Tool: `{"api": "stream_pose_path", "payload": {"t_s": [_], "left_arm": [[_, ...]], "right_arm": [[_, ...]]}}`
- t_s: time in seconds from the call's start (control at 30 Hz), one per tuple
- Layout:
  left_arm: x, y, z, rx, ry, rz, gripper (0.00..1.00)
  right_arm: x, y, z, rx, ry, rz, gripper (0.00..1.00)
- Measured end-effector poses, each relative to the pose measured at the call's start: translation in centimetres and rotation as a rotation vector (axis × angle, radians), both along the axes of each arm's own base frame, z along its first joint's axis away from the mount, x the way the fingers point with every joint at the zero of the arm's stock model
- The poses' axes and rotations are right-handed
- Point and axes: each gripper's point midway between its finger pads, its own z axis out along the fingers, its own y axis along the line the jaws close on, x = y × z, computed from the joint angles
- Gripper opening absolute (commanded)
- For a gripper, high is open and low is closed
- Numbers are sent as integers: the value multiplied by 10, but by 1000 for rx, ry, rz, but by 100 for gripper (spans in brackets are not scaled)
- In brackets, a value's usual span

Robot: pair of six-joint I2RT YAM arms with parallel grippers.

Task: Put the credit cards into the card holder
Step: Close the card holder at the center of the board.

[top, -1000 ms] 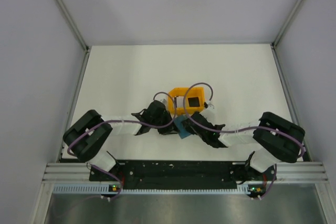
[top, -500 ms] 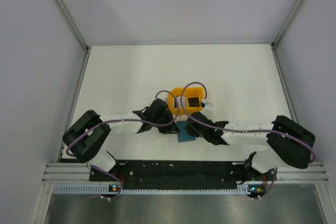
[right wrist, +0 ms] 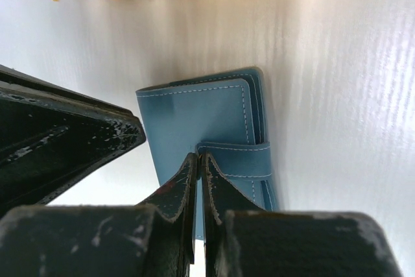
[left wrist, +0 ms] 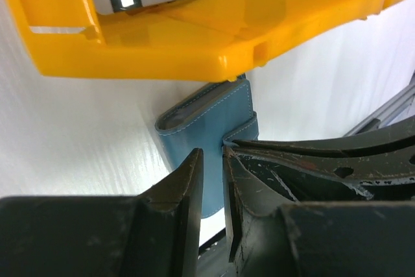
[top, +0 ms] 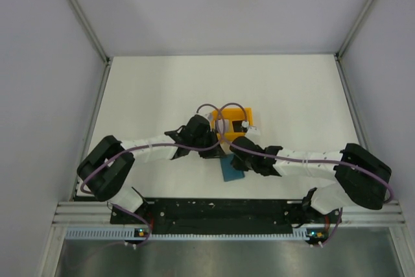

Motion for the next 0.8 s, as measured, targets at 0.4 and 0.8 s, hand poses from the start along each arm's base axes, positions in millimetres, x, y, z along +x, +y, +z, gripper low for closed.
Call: {"api": "stream_pose_path", "payload": {"t_s": [0.4,0.8], "left_arm": [[-32,-8,-5,-50,64,-100,22],[-40,-17,3,-81,64,-154,23]], "right_arm": [[-8,-29,3,-80,59,121,0],[-16,-38,11,-87,75,230,18]]}}
